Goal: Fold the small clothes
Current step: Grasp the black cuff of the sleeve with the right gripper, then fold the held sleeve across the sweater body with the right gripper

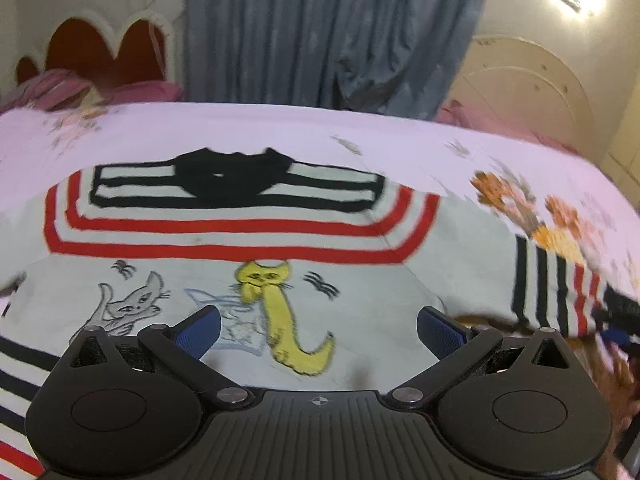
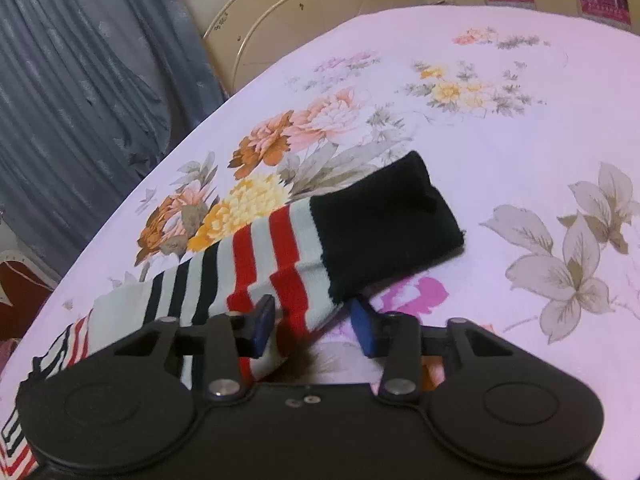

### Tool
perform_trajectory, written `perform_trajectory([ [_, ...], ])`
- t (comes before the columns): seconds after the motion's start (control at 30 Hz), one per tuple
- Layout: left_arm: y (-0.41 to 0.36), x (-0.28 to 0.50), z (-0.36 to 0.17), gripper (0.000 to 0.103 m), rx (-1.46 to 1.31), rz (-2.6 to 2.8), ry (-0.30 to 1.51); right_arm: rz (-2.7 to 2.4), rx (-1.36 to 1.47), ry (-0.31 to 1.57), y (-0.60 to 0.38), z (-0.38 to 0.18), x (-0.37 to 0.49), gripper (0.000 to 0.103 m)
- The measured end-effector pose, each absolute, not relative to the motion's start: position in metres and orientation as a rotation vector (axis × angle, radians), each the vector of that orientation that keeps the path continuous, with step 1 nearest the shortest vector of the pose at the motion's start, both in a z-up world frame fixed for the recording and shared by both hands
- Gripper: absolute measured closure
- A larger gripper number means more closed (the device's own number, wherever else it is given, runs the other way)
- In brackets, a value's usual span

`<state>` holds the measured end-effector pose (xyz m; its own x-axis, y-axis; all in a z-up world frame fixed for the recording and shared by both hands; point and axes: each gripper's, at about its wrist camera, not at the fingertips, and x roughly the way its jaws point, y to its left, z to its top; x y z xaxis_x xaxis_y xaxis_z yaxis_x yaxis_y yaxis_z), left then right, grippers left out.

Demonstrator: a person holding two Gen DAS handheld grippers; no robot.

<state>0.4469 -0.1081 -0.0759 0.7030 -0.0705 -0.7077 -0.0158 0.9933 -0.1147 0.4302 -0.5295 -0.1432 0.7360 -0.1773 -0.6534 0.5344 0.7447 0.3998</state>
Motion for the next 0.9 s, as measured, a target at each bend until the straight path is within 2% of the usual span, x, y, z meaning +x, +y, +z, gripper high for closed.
perform_trajectory([
  [0.07, -0.100, 0.452, -0.077, 0.000, -0.090, 0.003, 0.800, -0.433, 0.597, 0.626, -0.531, -0.142, 0.435, 0.079],
  [0.1, -0.094, 0.454, -0.078, 0.000, -0.073, 0.016, 0.804, -0.441, 0.570, 0.626, -0.529, -0.140, 0.438, 0.088],
  [0.13, -0.087, 0.455, -0.079, 0.000, -0.071, 0.008, 0.806, -0.443, 0.526, 0.627, -0.526, -0.138, 0.443, 0.093],
  [0.2, -0.069, 0.456, -0.081, 0.000, -0.093, 0.006, 0.809, -0.423, 0.415, 0.619, -0.510, -0.127, 0.453, 0.095],
  [0.53, 0.028, 0.463, -0.089, 0.000, -0.272, 0.005, 0.761, -0.059, 0.115, 0.536, -0.354, -0.074, 0.494, 0.095],
  [0.7, 0.074, 0.464, -0.094, 0.000, -0.315, -0.011, 0.760, 0.142, 0.026, 0.570, -0.254, -0.079, 0.506, 0.095],
  [0.9, 0.106, 0.458, -0.107, 0.000, -0.334, -0.035, 0.782, 0.329, -0.082, 0.662, -0.154, -0.110, 0.507, 0.095],
])
